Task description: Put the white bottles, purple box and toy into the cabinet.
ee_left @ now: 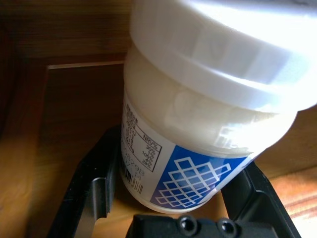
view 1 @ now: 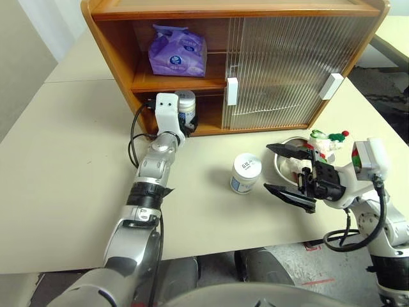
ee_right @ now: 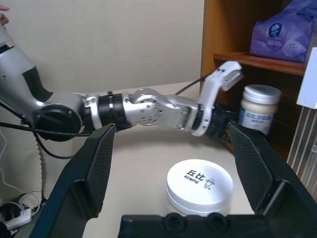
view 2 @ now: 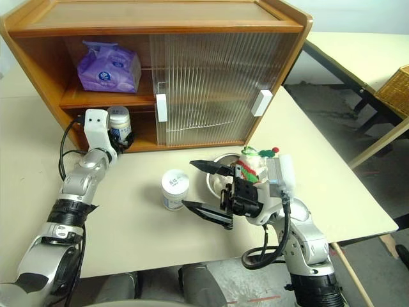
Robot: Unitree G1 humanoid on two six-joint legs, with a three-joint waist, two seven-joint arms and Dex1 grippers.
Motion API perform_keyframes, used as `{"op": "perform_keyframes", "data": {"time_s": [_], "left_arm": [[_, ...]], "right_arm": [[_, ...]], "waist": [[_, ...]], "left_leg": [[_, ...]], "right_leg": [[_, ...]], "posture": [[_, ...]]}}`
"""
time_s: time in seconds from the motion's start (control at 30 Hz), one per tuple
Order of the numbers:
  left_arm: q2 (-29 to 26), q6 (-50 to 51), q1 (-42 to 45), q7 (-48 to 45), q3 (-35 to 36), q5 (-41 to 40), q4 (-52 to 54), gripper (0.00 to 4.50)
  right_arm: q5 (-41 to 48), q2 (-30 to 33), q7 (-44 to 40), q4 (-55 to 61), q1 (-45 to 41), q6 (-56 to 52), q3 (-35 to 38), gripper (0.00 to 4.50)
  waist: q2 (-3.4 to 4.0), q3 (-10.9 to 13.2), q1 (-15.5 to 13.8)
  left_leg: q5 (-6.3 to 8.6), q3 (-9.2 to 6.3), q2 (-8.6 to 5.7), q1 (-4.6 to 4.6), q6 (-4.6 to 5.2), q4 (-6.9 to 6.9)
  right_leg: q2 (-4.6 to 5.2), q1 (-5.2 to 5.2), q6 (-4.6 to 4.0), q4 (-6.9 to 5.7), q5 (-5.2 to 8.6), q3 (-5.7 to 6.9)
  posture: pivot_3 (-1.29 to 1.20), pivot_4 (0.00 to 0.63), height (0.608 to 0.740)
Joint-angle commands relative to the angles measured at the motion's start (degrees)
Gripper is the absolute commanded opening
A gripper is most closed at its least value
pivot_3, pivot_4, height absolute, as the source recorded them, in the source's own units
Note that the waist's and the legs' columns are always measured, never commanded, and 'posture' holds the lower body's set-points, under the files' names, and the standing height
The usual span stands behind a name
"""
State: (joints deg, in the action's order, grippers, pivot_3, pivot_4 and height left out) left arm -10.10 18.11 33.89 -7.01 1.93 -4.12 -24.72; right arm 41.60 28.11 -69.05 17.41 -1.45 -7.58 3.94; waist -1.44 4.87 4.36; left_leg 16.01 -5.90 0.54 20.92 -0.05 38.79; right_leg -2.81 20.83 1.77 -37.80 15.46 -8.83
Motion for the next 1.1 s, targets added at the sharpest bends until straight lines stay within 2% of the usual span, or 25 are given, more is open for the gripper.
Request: {"op": "perform_keyframes", "data": {"time_s": [0.03,0.47,0.5,0.57,0.83,1.1], "left_arm": [[0.74,-3.05,2.70,0.28,1.01,-0.07,-3.72,3.19],[3.08,-5.85,5.66,-0.79,2.70,-1.67,-8.62,3.19],[3.31,-6.35,5.54,-1.02,2.98,-2.05,-8.54,3.94],[3.67,-6.97,5.00,-1.45,3.46,-2.82,-7.87,4.49],[2.66,-2.39,1.85,-3.54,2.89,-3.69,-1.26,4.49],[1.99,6.93,-6.20,-0.22,0.21,-0.56,14.80,4.49]], "right_arm": [[-0.25,0.30,0.17,0.63,0.16,-0.04,-0.18,4.50],[-0.80,0.13,0.94,0.46,0.14,0.45,-0.49,4.50],[-0.93,0.07,1.03,0.31,0.01,0.55,-0.56,4.50],[-1.06,-0.09,1.23,0.15,-0.28,0.64,-0.71,4.50],[-0.98,-0.18,1.25,0.26,-0.18,0.34,-1.29,4.50],[-0.80,-0.02,0.84,-0.30,-0.79,0.31,-1.22,4.50]], "waist": [[-0.01,0.02,-0.02],[0.03,0.12,-0.18],[0.03,0.12,-0.18],[0.02,0.13,-0.19],[0.01,0.15,-0.11],[0.01,0.15,0.04]], "left_leg": [[-0.03,0.01,0.00,0.00,-0.05,0.00],[-0.11,0.02,-0.05,0.02,0.02,0.01],[-0.11,0.05,-0.08,0.02,0.02,0.01],[-0.13,0.09,-0.13,0.03,0.05,0.04],[-0.13,0.15,-0.14,0.04,0.07,0.02],[-0.14,0.47,-0.15,0.03,0.06,0.03]], "right_leg": [[0.00,0.00,0.02,0.01,-0.01,0.00],[0.01,-0.20,0.14,0.55,-0.20,0.08],[0.02,-0.21,0.12,0.58,-0.22,0.09],[0.06,-0.21,0.13,0.59,-0.22,0.09],[0.09,-0.18,0.35,0.60,-0.35,0.09],[0.09,-0.20,0.04,0.64,-0.13,0.09]], "posture": [[-0.14,0.097,0.740],[-0.14,0.095,0.740],[-0.14,0.095,0.740],[-0.14,0.095,0.740],[-0.14,0.093,0.740],[-0.13,0.089,0.740]]}}
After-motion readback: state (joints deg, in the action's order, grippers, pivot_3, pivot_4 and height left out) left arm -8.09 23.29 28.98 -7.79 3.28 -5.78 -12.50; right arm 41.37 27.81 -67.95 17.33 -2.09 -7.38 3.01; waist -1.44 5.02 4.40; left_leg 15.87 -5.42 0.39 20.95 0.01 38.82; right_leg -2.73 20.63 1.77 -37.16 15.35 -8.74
